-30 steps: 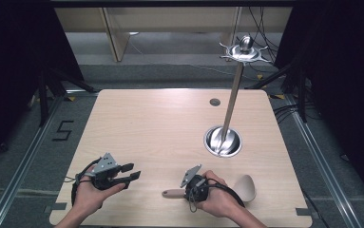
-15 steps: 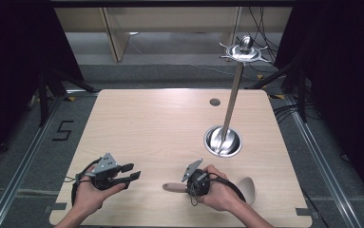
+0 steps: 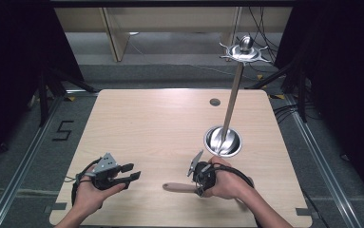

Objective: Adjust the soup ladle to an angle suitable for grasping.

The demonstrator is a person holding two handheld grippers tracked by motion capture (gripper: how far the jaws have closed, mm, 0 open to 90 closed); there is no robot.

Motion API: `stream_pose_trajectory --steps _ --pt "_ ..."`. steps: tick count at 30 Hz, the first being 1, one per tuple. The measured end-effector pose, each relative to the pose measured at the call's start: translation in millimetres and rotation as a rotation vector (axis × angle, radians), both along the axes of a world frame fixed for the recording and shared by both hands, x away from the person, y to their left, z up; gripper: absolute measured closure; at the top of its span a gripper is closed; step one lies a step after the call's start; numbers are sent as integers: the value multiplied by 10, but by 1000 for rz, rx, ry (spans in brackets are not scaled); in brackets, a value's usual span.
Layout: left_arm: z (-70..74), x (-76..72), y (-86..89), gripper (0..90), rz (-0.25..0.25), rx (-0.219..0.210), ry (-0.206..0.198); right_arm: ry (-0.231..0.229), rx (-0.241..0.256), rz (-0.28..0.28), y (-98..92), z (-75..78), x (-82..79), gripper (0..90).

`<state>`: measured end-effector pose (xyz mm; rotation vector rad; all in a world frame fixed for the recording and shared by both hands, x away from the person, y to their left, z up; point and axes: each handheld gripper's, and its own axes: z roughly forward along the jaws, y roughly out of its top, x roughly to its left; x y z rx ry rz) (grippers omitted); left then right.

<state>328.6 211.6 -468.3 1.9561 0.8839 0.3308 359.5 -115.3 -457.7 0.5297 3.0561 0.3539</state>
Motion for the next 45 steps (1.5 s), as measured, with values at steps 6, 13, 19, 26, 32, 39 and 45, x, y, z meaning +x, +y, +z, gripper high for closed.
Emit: stream_pose_trajectory --steps 6,13,19,26,32,39,45 --pt "-11 3 -7 543 -10 -13 4 -5 3 0 62 -61 45 572" --pt "-13 2 -5 541 -14 -11 6 0 5 100 176 -153 140 575" --pt "-16 1 -10 539 -16 -11 10 21 -14 119 265 -201 165 597" --pt "-24 2 -16 538 -10 -13 9 25 -82 126 310 -177 147 654" --pt "-26 7 -11 538 -18 -5 12 2 -103 163 335 -175 125 724" --pt "-23 6 -8 538 -21 0 16 -16 -111 164 344 -171 84 734" --pt "-29 10 -13 538 -20 -4 18 -76 -28 110 231 -50 73 736"
